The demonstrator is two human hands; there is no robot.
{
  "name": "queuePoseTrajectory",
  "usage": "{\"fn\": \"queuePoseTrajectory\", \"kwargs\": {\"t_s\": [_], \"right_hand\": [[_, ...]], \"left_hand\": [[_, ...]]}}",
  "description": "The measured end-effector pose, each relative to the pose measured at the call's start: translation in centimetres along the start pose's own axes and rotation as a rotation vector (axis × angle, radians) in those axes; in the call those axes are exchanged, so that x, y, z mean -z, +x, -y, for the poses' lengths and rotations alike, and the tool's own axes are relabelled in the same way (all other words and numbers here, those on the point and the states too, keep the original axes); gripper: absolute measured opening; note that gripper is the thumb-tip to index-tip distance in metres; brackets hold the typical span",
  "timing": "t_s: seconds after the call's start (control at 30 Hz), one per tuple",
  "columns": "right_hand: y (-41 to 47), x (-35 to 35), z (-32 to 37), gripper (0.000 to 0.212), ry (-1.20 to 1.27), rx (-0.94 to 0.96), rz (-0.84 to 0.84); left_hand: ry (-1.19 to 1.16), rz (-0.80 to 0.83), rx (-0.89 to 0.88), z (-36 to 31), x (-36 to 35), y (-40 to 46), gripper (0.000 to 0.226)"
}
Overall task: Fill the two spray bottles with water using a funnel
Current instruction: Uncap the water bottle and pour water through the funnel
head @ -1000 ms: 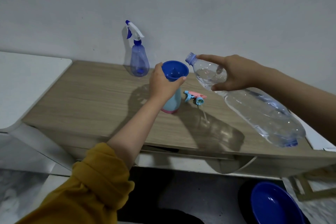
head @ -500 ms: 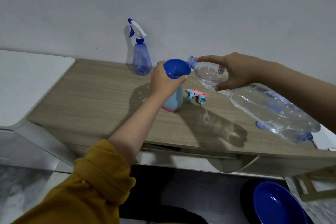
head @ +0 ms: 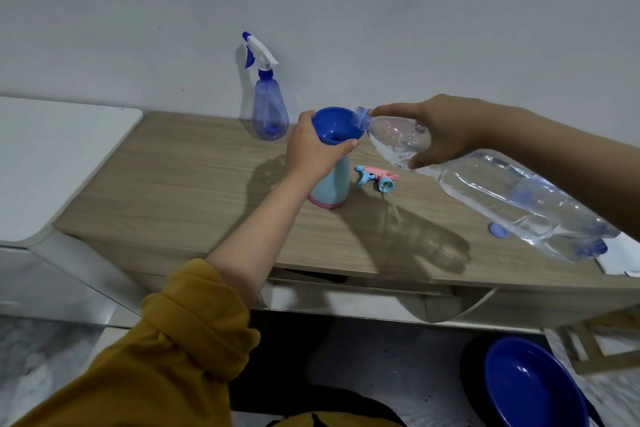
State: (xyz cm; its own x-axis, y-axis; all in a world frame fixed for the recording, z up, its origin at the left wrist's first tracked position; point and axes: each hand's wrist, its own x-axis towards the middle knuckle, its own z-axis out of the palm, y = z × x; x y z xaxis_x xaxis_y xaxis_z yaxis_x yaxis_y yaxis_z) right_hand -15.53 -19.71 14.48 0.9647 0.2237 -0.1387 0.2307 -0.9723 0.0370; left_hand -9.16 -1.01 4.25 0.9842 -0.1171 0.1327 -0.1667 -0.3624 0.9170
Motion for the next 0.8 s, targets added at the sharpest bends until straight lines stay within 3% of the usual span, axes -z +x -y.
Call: {"fn": "queuePoseTrajectory", "kwargs": {"t_s": [0.47,0.8], "right_hand": [[0.1,-0.8,-0.9,0.095,-0.036,-0.008,0.032],[0.2,-4.2,-2.7,0.098,0.120,0.050,-0.193]], "left_hand": [[0.004,-0.002,-0.004,-0.1,0.0,0.0,0.082],[0.006,-0.014,-0.005,-0.2,0.0,-0.1,0.081]]}}
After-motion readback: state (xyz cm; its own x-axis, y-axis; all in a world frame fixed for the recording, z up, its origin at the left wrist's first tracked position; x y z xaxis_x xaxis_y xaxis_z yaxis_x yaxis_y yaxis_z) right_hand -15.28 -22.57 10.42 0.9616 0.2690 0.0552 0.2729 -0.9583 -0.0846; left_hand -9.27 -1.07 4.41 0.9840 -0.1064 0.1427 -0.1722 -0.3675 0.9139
